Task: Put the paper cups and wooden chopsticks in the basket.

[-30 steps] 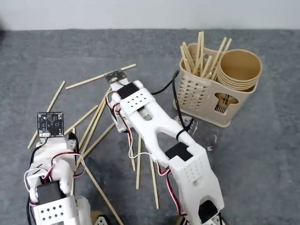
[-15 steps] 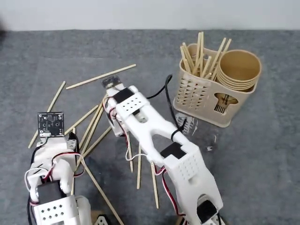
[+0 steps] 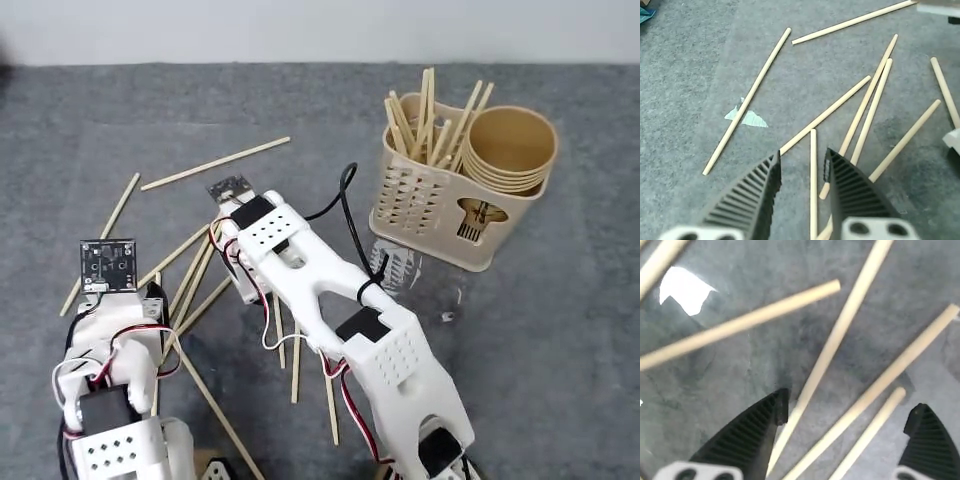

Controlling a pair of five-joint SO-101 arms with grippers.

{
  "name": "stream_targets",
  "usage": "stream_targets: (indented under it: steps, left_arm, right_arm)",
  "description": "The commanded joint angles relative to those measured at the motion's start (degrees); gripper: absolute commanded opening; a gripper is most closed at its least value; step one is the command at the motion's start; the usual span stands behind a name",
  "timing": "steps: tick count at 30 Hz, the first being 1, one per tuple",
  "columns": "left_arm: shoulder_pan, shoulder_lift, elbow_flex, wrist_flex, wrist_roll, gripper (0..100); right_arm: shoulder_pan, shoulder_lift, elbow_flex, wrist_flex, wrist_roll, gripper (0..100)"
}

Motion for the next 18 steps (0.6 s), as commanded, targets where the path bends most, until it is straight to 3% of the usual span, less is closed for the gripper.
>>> stream_targets:
  steps: [1, 7, 18]
  left_arm:
    - [-0.44, -0.79, -0.22, -1.14, -0.62, 14]
    - [-0.44, -0.79, -0.13, -1.14, -0.62, 14]
    - [-0.44, -0.79, -0.13, -1.14, -0.62, 14]
  right_arm:
    - [-0.22, -0.22, -1.85, 3.03, -0.70, 32.5]
    - [1.89, -0.22, -1.58, 3.12, -0.70, 12.5]
    - [2.95, -0.84, 2.29, 3.21, 1.14, 1.3]
